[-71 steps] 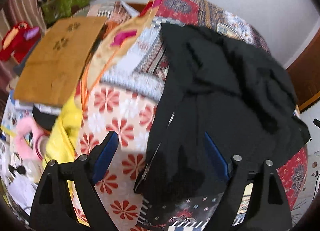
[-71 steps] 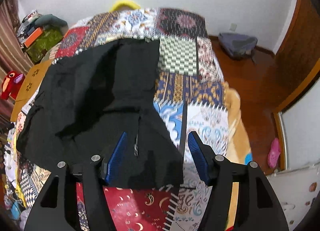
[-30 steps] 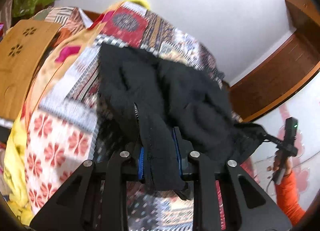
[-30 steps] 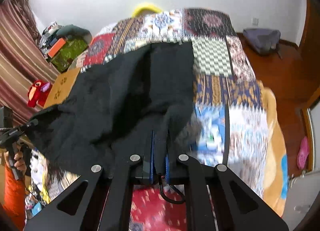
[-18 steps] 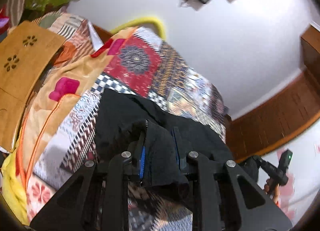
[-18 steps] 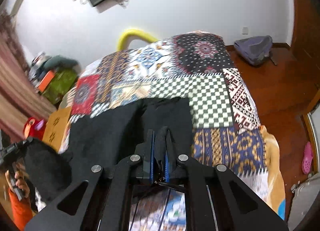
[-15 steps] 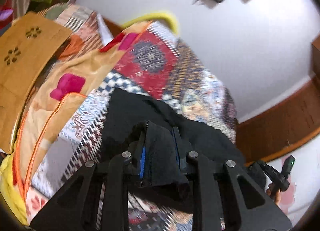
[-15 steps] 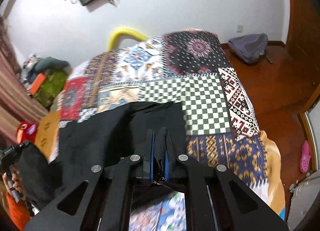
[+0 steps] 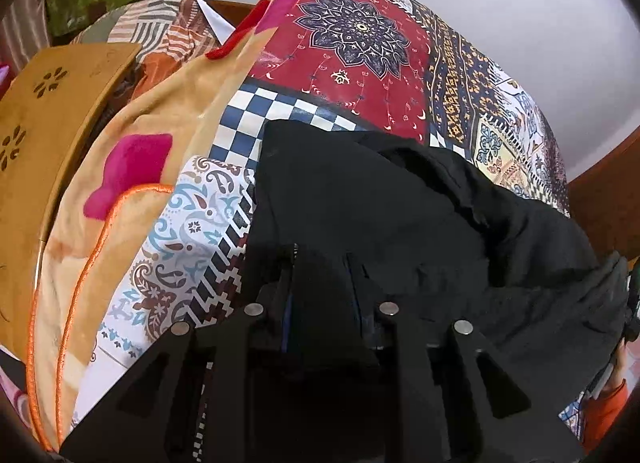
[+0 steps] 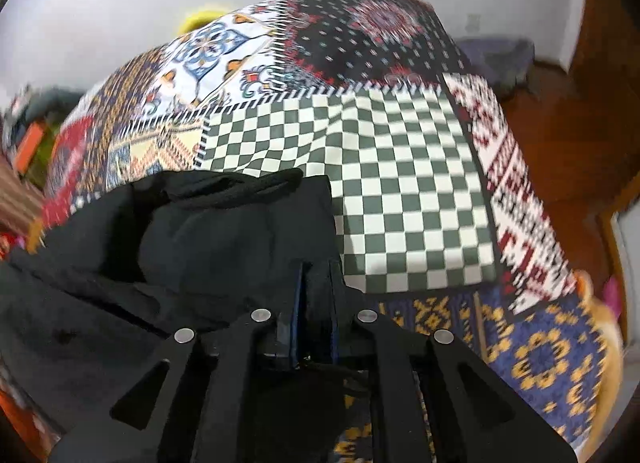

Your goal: Fold large clothes

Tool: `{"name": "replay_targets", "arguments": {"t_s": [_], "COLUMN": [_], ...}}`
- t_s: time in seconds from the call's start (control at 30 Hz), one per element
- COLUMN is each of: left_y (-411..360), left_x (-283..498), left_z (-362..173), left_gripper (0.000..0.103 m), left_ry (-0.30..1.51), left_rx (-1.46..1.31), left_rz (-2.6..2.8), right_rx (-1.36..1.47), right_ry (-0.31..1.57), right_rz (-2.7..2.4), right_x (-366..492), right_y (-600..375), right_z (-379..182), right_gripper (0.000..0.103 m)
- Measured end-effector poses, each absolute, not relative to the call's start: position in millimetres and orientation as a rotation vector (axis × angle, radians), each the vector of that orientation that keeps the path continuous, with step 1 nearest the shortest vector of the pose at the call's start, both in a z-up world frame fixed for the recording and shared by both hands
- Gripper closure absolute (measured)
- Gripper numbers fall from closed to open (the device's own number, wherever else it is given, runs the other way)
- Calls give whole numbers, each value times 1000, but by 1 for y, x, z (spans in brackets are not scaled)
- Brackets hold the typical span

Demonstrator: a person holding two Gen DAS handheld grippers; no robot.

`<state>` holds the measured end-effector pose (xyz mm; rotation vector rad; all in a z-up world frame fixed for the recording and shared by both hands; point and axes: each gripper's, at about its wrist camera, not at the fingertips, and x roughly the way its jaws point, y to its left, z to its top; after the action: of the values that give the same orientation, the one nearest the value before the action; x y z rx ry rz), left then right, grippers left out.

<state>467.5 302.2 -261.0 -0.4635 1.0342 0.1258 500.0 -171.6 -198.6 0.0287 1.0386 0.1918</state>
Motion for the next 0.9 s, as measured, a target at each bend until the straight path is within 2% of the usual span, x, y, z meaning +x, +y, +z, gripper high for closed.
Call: {"name": "replay_targets", "arguments": {"t_s": [0.07,0.1,0.27,0.33,0.4,0.5,0.7,0.9], "left_y": [309,312,310,307,301,292,241,161], "left_x": [463,459,445,437,424,408,390,401], "left_z": [-260,-257,-231,-213,-185,-153,-110,-122], "left_gripper": [78,78,74,67,55,47,41,41], "left_ry": [1035,1036,1032,1014,960,891,801,819], "left_rx": [-503,-517,-480,-424,-336,-296,-214,-75], "left_rz": [119,117,148,183,232,223,112,-19], "right_rx": [-69,-120,-171,-180,-180,-144,-39,-17], "right_ry": [1029,1032,947,908,867,833,839,898], "right_rz": [123,88,76,106,141,226,381,487], "right_x": [498,496,466,451,434,412,394,396], "right_y": [-174,-177,-194,-191,-184,-170,-130,-83], "right_z": [-192,-186,-138,-118,-98,-77,-69,-97], "right_gripper": [59,54,53,53,53,53,49,49]}}
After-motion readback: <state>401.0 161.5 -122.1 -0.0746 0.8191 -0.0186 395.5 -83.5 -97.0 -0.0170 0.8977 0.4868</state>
